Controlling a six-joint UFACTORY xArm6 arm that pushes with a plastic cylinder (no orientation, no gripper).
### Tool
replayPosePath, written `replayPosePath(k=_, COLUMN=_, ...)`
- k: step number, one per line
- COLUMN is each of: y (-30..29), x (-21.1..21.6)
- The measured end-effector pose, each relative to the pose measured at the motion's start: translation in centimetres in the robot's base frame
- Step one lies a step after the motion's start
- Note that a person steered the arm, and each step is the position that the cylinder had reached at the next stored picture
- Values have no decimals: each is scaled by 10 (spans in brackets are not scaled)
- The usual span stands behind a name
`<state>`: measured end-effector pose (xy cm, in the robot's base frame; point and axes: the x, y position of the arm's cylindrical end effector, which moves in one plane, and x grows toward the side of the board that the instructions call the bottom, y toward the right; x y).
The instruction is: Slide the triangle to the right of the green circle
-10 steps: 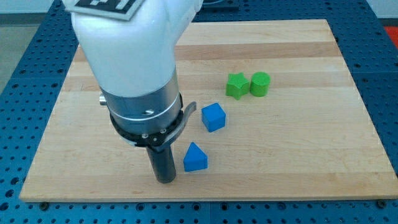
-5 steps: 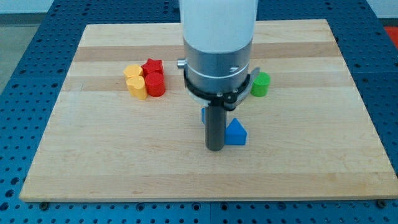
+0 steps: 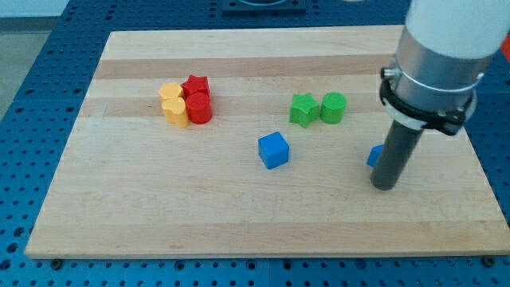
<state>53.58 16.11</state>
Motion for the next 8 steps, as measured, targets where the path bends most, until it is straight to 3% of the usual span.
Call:
replayPosePath(k=3, y=15, x=-30)
replayPosePath(k=6, y=-12, x=-33)
replayPosePath(k=8, y=9, x=-53)
